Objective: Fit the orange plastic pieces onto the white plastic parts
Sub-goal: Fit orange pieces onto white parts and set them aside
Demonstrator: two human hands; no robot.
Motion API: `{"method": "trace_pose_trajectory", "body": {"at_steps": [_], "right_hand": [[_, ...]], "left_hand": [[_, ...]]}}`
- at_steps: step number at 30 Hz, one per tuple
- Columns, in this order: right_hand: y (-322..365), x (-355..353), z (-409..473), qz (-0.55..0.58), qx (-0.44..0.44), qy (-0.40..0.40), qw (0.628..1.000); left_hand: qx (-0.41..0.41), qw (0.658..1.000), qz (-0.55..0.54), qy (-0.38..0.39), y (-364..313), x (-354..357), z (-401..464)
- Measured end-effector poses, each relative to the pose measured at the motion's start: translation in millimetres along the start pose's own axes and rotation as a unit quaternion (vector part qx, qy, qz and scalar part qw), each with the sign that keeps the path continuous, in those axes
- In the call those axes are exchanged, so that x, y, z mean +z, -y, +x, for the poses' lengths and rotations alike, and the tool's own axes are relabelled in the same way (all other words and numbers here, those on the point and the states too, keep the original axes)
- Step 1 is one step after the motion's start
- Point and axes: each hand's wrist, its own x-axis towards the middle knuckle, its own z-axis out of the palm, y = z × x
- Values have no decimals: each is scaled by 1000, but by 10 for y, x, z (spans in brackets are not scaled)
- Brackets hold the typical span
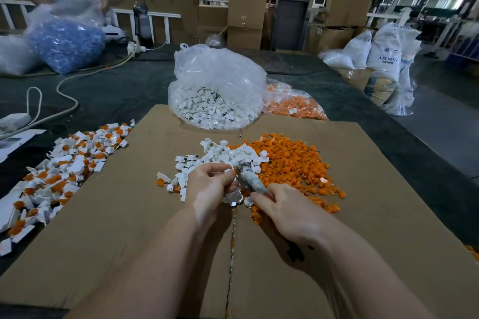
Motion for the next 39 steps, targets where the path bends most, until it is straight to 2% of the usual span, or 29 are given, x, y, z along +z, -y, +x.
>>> {"method": "trace_pose_trajectory", "body": {"at_steps": [7, 11, 14, 17, 20, 22, 26, 30, 32, 34, 36, 39], "right_hand": [[-79, 74, 34, -10, -8, -48, 999], [-146, 118, 24, 15, -10, -114, 993], [-220, 80, 55, -12, 4, -200, 980], [-353, -8, 102, -88, 31, -271, 958], [-527, -49, 135, -188, 63, -295, 935], [-618, -47, 147, -233, 81, -296, 923], [-718, -25, 187, -257, 93, -301, 914], [-735, 8, 221, -289, 95, -309, 901], [-742, 30, 228, -311, 98, -309, 894], [-745, 45, 241, -329, 104, -298, 890], [-734, 58, 253, -338, 117, -281, 891], [-645, 66, 237, -338, 115, -285, 890]], "left_hand": [[6, 1000, -22, -12, 35, 32, -11], [5, 999, -31, -28, 26, 2, -15], [66, 994, 59, -66, 9, -121, -18], [156, 967, 169, -110, -52, -316, 32], [211, 909, 316, -170, -101, -577, 135], [214, 879, 377, -200, -89, -741, 215], [183, 850, 443, -217, -38, -914, 305], [160, 803, 525, -232, 2, -900, 255], [188, 806, 513, -227, 30, -813, 187], [249, 831, 459, -192, 48, -685, 97], [304, 847, 421, -114, 74, -544, 10], [319, 841, 437, 3, 140, -367, -77]]}}
